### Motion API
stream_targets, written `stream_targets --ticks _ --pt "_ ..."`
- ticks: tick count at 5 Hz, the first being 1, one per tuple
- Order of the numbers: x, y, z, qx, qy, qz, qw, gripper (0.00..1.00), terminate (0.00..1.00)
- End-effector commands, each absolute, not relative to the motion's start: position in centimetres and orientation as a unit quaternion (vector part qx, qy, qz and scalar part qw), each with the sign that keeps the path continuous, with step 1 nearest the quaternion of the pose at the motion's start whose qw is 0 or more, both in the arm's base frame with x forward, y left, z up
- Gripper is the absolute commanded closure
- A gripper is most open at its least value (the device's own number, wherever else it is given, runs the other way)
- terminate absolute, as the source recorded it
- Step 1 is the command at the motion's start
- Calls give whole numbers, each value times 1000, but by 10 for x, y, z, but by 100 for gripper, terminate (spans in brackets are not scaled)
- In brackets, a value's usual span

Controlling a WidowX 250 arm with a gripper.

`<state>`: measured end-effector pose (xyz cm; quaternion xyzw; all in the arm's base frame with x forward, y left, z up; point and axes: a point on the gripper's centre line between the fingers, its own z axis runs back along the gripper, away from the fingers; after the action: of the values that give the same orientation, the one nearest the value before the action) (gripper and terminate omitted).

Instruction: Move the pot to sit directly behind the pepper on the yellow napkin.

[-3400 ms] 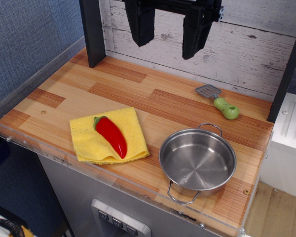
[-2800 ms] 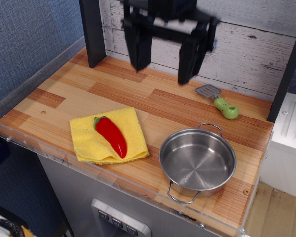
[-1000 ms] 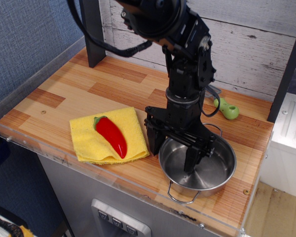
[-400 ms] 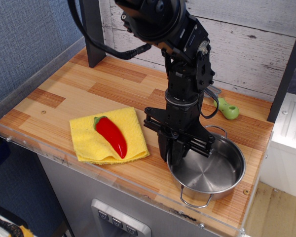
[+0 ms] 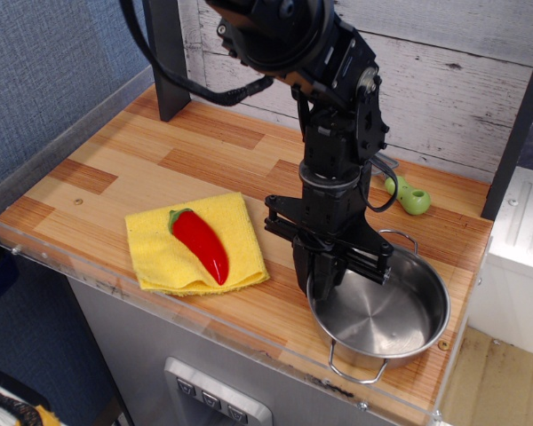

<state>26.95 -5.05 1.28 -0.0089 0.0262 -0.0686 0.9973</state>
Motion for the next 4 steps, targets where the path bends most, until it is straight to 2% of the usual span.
stream_targets --ticks 1,3,4 --pt "279 -59 69 -35 -16 -102 994 100 0" --pt "283 -58 140 -50 -60 -104 991 100 0" --pt "290 -40 177 -54 -95 -89 990 100 0"
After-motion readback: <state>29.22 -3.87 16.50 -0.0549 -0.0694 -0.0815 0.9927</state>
